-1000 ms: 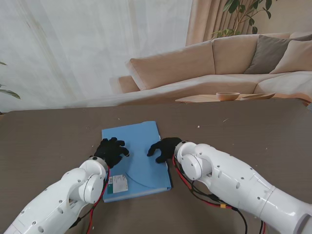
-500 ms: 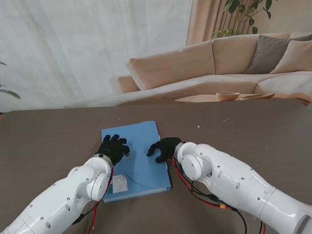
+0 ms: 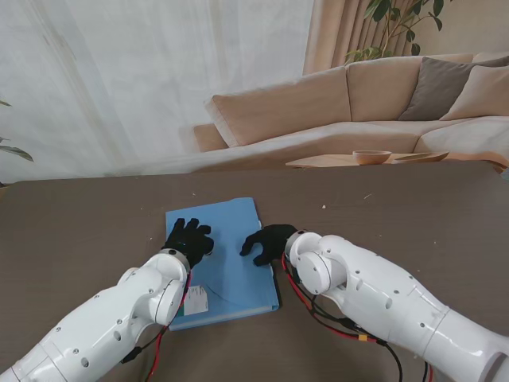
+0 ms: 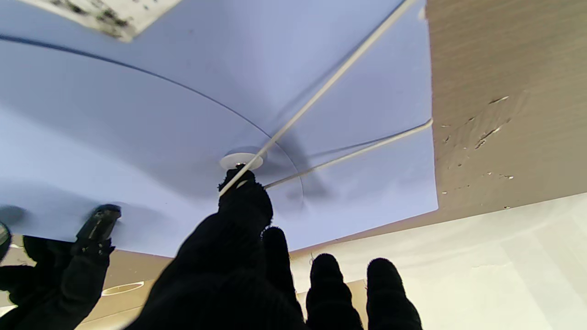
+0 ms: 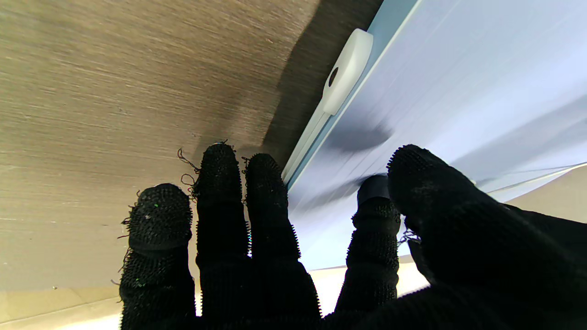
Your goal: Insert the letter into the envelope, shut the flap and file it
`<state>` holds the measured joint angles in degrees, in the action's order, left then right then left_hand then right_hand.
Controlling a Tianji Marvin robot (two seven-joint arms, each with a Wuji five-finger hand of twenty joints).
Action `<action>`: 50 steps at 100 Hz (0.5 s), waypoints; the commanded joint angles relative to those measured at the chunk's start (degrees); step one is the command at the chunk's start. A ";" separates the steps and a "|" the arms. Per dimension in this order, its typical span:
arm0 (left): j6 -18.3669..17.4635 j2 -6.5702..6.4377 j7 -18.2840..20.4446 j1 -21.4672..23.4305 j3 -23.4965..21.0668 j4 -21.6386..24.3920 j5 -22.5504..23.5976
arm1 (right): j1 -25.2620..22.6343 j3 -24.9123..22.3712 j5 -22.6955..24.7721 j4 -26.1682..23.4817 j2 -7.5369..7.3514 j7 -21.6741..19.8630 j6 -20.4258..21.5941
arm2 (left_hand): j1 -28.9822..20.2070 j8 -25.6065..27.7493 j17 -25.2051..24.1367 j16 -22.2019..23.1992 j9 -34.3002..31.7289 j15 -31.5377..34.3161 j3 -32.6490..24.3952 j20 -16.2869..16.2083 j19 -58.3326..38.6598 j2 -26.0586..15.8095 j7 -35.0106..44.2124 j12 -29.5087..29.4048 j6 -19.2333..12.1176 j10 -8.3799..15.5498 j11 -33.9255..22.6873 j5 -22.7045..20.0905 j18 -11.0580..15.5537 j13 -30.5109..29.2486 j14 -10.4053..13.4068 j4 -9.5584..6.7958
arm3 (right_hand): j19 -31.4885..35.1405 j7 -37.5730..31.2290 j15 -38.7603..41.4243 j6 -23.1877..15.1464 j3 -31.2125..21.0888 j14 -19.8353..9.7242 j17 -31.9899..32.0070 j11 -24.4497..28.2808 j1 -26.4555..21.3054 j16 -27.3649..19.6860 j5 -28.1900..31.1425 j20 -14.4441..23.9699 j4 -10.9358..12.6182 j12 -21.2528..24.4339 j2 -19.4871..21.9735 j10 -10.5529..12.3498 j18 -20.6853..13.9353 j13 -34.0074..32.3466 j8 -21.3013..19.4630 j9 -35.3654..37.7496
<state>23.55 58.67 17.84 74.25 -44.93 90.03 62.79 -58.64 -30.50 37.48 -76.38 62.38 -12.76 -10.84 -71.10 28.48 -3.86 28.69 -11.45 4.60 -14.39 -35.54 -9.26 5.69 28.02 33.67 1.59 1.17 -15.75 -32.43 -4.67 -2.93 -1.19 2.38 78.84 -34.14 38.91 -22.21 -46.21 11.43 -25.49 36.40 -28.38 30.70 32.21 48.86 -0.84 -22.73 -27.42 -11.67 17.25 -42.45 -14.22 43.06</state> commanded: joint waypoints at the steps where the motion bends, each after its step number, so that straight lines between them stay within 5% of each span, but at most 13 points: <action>1: -0.09 0.49 1.54 0.24 0.46 0.48 0.12 | -1.09 0.66 -0.34 0.09 0.53 -1.25 0.59 | -2.87 -2.69 -0.61 0.83 1.55 -0.22 0.25 -1.24 0.01 -4.11 -5.36 -0.13 -8.02 1.52 1.77 -0.02 0.19 0.73 0.44 -1.11 | 1.86 -2.61 1.16 2.71 -0.85 0.09 -0.16 -2.23 -1.50 1.29 3.33 0.94 -0.60 -0.75 -0.73 10.97 -0.22 -0.93 -0.53 0.77; 26: 0.42 0.38 2.66 -0.49 1.49 0.45 -0.15 | -1.04 0.67 -0.44 0.07 0.54 -1.28 0.68 | -2.86 2.72 -0.56 0.50 1.80 -0.42 1.48 -0.92 0.26 -3.03 0.92 -0.34 -5.47 1.58 2.11 -1.09 0.27 0.71 0.61 -0.25 | 1.95 -2.53 1.23 2.74 -0.97 0.13 -0.22 -2.27 -1.41 1.34 3.21 0.95 -0.53 -0.77 -0.64 11.03 -0.34 -0.90 -0.47 0.75; 50: 1.94 0.27 3.77 -2.49 4.59 -0.08 -1.86 | -1.02 0.61 -0.47 -0.13 0.49 -1.52 0.48 | -2.86 14.59 -0.43 -0.92 2.31 -0.81 2.40 -0.01 0.69 0.80 7.87 -0.08 -3.24 1.68 3.32 1.44 0.51 0.63 0.81 0.92 | 2.05 -2.56 1.31 2.85 -1.07 0.10 -0.25 -2.26 -1.45 1.38 3.23 0.95 -0.43 -0.79 -0.54 11.06 -0.37 -0.91 -0.50 0.78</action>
<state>25.47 58.34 19.86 71.60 -41.23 89.87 61.72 -58.69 -30.60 37.27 -76.46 62.37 -12.83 -10.69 -71.10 39.98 -3.86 28.69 -11.26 4.60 -12.94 -35.54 -9.26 5.71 31.66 33.65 5.82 1.21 -14.25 -31.06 -4.67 -2.93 -1.19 2.38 78.87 -35.52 39.08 -22.17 -46.25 11.43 -25.49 36.40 -28.38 30.74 33.73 48.87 -0.84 -22.74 -27.64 -11.67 17.25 -42.45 -14.32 43.06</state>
